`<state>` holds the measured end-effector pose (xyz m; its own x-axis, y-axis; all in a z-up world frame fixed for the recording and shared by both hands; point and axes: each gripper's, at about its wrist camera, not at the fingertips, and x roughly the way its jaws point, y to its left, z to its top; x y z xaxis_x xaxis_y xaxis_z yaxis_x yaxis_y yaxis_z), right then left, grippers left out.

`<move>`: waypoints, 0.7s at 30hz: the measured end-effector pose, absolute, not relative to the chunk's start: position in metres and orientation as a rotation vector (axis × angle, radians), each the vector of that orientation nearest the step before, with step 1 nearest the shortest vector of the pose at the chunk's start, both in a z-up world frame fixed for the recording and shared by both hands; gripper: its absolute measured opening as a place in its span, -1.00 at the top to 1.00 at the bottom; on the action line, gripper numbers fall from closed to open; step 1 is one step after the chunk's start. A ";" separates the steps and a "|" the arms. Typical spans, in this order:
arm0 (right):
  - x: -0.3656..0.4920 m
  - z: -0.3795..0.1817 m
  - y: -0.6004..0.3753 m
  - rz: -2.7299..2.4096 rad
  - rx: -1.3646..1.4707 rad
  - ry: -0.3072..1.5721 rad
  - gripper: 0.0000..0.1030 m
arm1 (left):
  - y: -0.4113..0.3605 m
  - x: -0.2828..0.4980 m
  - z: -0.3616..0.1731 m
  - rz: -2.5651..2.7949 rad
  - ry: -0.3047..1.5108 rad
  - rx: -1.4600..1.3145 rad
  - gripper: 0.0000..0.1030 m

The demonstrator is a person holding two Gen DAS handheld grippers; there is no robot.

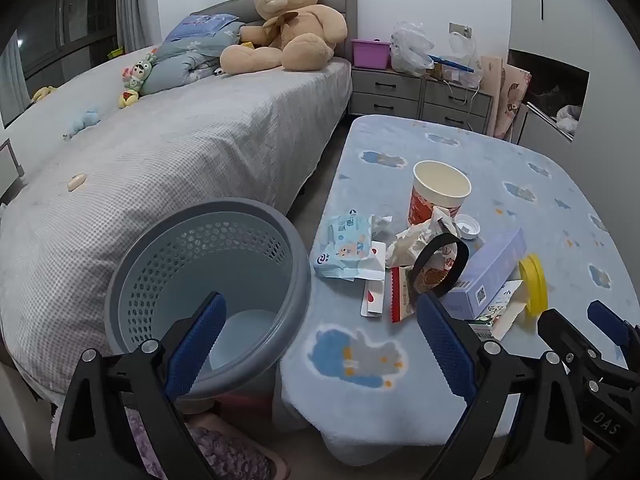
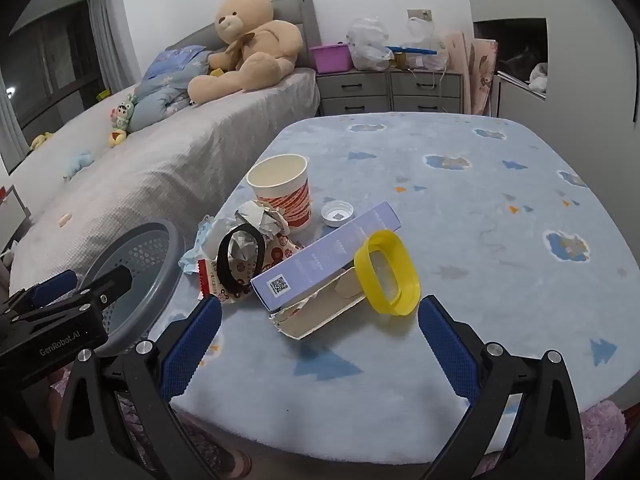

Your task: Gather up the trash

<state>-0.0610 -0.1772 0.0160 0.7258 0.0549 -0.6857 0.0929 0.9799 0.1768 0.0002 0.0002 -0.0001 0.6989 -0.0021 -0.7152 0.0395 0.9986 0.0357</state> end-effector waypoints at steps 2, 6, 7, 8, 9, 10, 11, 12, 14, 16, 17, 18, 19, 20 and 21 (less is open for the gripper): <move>-0.061 0.016 -0.177 -0.022 0.203 0.766 -0.88 | 0.000 0.000 0.000 -0.022 0.797 0.053 -0.78; -0.061 0.017 -0.176 -0.022 0.202 0.768 -0.88 | 0.000 0.000 0.000 -0.022 0.796 0.054 -0.78; -0.061 0.017 -0.177 -0.022 0.203 0.770 -0.88 | 0.000 0.000 0.000 -0.023 0.797 0.054 -0.78; -0.061 0.017 -0.177 -0.021 0.205 0.771 -0.88 | 0.000 0.000 0.000 -0.023 0.798 0.052 -0.78; -0.061 0.017 -0.177 -0.019 0.206 0.773 -0.88 | 0.000 0.000 0.000 -0.024 0.798 0.051 -0.78; -0.061 0.017 -0.177 -0.019 0.207 0.774 -0.88 | 0.000 0.000 0.000 -0.023 0.799 0.051 -0.78; -0.061 0.017 -0.177 -0.018 0.207 0.774 -0.88 | 0.000 0.000 0.000 -0.023 0.798 0.050 -0.78; -0.061 0.017 -0.177 -0.018 0.209 0.772 -0.88 | 0.001 0.000 0.001 -0.023 0.798 0.049 -0.78; -0.061 0.017 -0.177 -0.020 0.209 0.773 -0.88 | 0.001 0.000 0.002 -0.023 0.794 0.046 -0.78; -0.061 0.017 -0.176 -0.020 0.208 0.774 -0.88 | 0.002 -0.002 0.004 -0.021 0.784 0.046 -0.78; -0.061 0.017 -0.176 -0.020 0.207 0.775 -0.88 | 0.003 -0.002 0.005 -0.021 0.781 0.045 -0.78; -0.062 0.017 -0.176 -0.019 0.207 0.775 -0.88 | 0.003 -0.003 0.006 -0.021 0.780 0.044 -0.78; -0.062 0.017 -0.176 -0.018 0.208 0.775 -0.88 | 0.004 -0.003 0.007 -0.022 0.780 0.042 -0.78; -0.060 0.016 -0.176 -0.018 0.208 0.773 -0.88 | 0.005 -0.003 0.007 -0.023 0.781 0.040 -0.78; -0.058 0.014 -0.176 -0.017 0.207 0.772 -0.88 | -0.004 -0.004 0.002 -0.025 0.784 0.051 -0.78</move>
<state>-0.0582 -0.1758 0.0143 0.7176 0.0603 -0.6939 0.0914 0.9795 0.1797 -0.0041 -0.0038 0.0023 0.7076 -0.0037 -0.7066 0.0419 0.9984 0.0367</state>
